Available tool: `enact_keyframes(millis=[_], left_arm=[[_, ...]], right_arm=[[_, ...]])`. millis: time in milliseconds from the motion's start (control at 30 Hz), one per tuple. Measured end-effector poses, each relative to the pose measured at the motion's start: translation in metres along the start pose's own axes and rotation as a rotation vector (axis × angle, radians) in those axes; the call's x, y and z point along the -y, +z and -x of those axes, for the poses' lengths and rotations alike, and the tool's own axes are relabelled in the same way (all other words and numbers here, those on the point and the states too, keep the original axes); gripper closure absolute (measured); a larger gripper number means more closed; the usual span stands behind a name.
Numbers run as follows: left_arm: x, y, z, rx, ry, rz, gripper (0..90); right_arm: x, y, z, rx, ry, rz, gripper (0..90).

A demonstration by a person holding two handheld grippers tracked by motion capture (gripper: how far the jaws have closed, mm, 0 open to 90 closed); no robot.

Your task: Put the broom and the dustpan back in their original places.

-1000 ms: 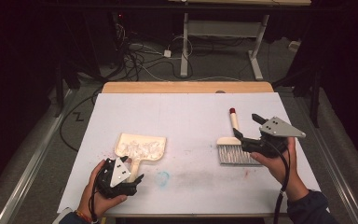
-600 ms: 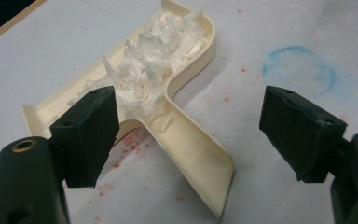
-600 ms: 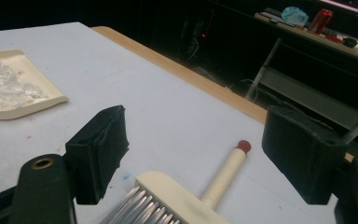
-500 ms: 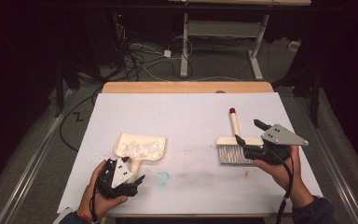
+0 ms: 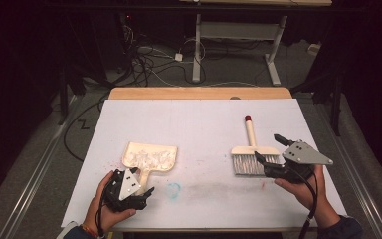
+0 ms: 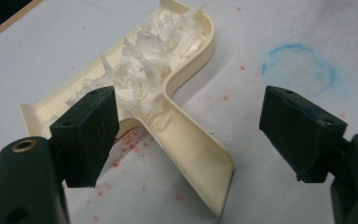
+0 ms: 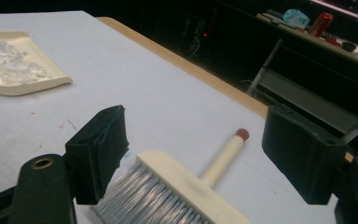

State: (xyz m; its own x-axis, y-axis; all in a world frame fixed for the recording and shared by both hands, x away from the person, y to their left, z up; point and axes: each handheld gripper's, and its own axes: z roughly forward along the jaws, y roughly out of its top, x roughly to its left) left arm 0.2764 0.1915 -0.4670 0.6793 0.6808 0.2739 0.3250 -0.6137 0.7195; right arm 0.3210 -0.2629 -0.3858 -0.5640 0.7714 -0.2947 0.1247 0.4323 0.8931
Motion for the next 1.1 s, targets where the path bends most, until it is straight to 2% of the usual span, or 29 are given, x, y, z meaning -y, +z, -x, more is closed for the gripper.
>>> enact_keyframes(millis=[533,900,1000,1100], left_arm=[[-0.001,0.001,0.002,0.010,0.000,0.005,19.0],[-0.002,0.004,0.003,0.018,0.001,0.000,19.0],[-0.004,0.006,0.003,0.021,-0.002,-0.001,19.0],[-0.005,0.006,0.005,0.022,-0.002,0.005,19.0]], right_arm=[[0.028,-0.012,0.005,-0.004,0.022,-0.017,22.5],[0.053,-0.016,-0.002,-0.008,-0.004,-0.070,21.7],[0.059,-0.017,-0.002,-0.011,0.017,-0.064,21.7],[0.069,-0.017,-0.005,0.002,0.027,-0.082,21.0]])
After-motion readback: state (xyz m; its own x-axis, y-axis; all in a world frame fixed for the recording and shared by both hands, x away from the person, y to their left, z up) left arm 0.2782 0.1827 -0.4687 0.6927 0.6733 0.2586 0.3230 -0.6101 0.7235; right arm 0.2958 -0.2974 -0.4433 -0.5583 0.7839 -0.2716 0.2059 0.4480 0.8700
